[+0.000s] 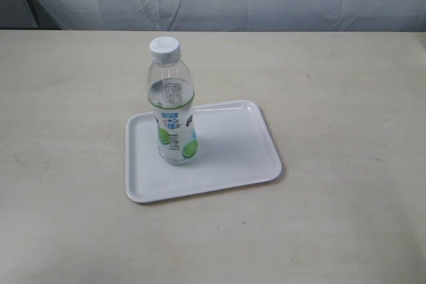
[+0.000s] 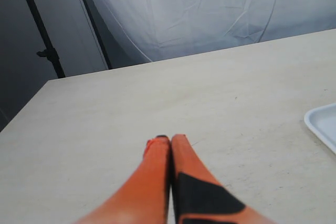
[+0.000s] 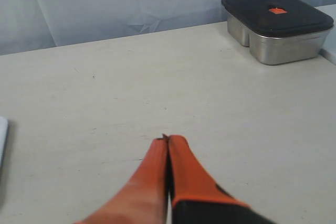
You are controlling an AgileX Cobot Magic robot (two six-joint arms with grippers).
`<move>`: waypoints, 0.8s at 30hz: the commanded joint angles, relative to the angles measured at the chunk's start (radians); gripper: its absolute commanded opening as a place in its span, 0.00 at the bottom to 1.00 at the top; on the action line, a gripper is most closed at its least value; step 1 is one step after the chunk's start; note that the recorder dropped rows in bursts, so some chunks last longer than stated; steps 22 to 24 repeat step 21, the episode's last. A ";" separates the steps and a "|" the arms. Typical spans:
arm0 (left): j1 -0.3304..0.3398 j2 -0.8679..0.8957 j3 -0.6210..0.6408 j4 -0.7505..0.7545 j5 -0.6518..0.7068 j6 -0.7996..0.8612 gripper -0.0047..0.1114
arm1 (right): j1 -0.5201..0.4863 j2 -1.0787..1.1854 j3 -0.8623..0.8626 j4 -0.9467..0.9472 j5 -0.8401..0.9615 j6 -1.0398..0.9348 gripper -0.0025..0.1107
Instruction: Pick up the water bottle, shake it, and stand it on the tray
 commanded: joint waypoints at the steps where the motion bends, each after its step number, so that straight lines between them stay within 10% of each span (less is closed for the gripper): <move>1: 0.000 -0.005 0.004 -0.004 -0.004 -0.004 0.04 | -0.006 -0.008 0.005 -0.008 -0.007 0.000 0.02; 24: 0.000 -0.005 0.004 -0.004 -0.004 -0.004 0.04 | -0.006 -0.008 0.005 0.000 -0.007 0.000 0.02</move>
